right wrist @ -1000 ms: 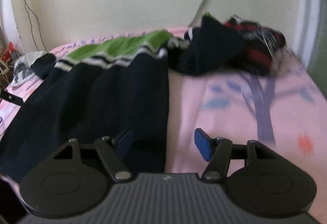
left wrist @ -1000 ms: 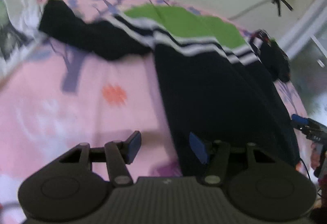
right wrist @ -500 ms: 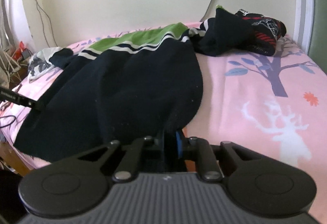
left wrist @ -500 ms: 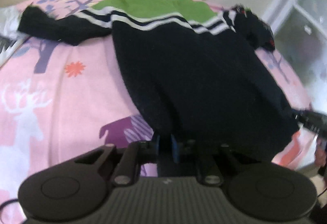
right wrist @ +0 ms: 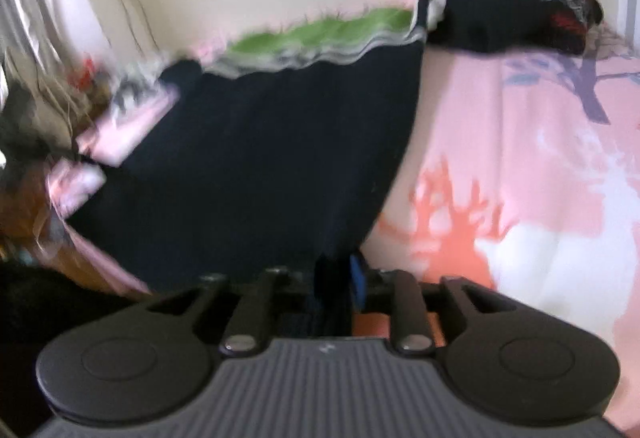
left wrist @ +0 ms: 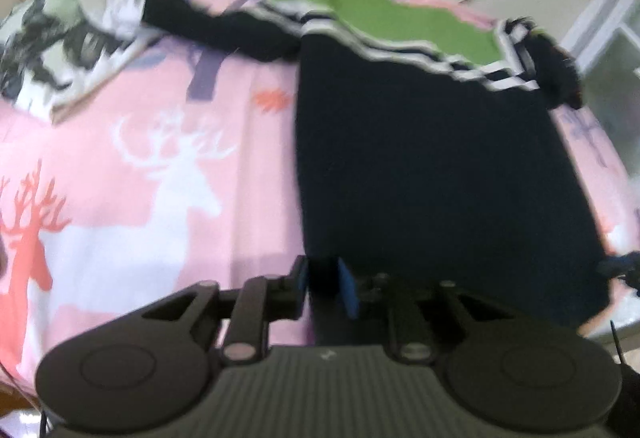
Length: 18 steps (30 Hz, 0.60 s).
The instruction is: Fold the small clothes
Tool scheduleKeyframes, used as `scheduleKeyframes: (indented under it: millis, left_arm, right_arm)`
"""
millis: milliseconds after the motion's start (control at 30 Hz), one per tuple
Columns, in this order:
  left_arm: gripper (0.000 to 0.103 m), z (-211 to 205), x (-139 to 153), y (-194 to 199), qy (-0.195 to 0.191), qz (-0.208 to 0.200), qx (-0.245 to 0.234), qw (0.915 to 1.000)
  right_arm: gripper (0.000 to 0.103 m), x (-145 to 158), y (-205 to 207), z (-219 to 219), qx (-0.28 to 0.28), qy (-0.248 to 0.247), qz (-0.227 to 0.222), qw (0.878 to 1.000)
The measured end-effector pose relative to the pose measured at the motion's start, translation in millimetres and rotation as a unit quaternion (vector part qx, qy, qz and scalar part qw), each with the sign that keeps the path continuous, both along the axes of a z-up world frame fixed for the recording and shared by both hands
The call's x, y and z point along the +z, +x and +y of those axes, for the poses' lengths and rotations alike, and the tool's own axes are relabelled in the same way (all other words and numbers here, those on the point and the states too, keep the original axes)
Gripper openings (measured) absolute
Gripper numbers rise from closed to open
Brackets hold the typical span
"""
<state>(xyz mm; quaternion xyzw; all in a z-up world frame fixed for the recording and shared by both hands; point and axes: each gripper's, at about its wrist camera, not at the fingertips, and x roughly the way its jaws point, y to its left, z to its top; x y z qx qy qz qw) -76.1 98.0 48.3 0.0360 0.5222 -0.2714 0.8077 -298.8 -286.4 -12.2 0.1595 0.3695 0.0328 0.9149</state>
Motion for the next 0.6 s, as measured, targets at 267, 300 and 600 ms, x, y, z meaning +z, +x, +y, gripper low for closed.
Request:
scheduleKeyframes:
  millis: [267,300,600]
  left_arm:
    - [0.046,5,66,35,-0.086,-0.112,0.057,0.9883]
    - [0.047,-4,71,42,-0.096,-0.122,0.055,0.9864]
    - [0.055,-133,40,126,-0.090,-0.178,0.041,0.9790]
  right_arm:
    - [0.055,39,22,-63,-0.123,-0.016,-0.092,0.988]
    - [0.055,40,29,-74,-0.147,-0.014,-0.101,0.984]
    - [0.068,53,139,-113,-0.230,-0.156,-0.127,0.952]
